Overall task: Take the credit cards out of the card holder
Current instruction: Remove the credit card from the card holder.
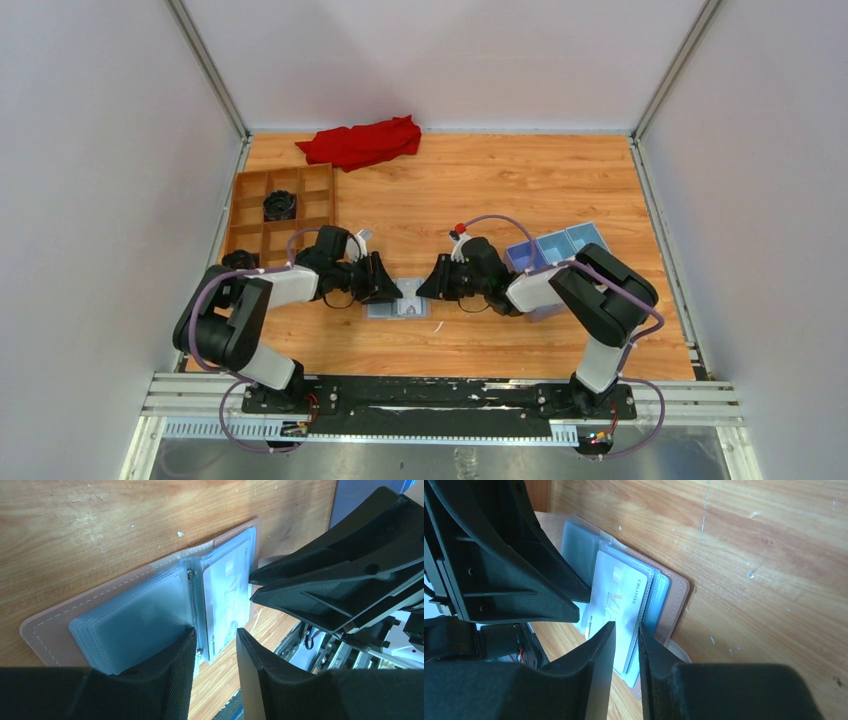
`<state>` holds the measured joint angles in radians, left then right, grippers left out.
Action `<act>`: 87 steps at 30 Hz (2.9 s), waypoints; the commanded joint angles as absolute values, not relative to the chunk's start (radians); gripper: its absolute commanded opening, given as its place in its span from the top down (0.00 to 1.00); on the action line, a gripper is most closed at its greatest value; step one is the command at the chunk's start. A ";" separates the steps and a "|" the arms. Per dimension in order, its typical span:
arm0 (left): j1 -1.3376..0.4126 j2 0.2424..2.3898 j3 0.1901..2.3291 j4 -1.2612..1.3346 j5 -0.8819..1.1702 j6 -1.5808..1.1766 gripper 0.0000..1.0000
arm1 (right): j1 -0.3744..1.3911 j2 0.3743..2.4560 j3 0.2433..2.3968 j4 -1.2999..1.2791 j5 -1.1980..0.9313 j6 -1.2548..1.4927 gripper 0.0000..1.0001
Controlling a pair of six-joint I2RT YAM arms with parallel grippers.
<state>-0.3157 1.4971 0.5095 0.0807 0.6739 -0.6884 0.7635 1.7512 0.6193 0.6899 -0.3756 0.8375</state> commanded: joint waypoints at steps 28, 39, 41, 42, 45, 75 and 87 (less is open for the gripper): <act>-0.316 1.518 0.526 0.121 0.686 -0.700 1.00 | 0.778 1.842 0.647 0.708 -0.416 0.833 0.76; -0.284 1.437 0.457 0.120 0.672 -0.715 1.00 | 0.772 1.845 0.608 0.719 -0.395 0.847 0.78; -0.269 1.445 0.443 0.121 0.670 -0.715 1.00 | 0.770 1.844 0.599 0.720 -0.391 0.850 0.79; -0.262 1.446 0.437 0.121 0.672 -0.713 1.00 | 0.769 1.843 0.593 0.724 -0.388 0.853 0.79; -0.245 1.429 0.420 0.121 0.672 -0.709 1.00 | 0.765 1.839 0.577 0.729 -0.381 0.854 0.79; -0.193 1.349 0.383 0.119 0.693 -0.715 1.00 | 0.710 1.749 0.514 0.661 -0.358 0.800 0.80; -0.192 1.387 0.380 0.113 0.706 -0.698 1.00 | 0.765 1.649 0.618 0.579 -0.377 0.780 0.80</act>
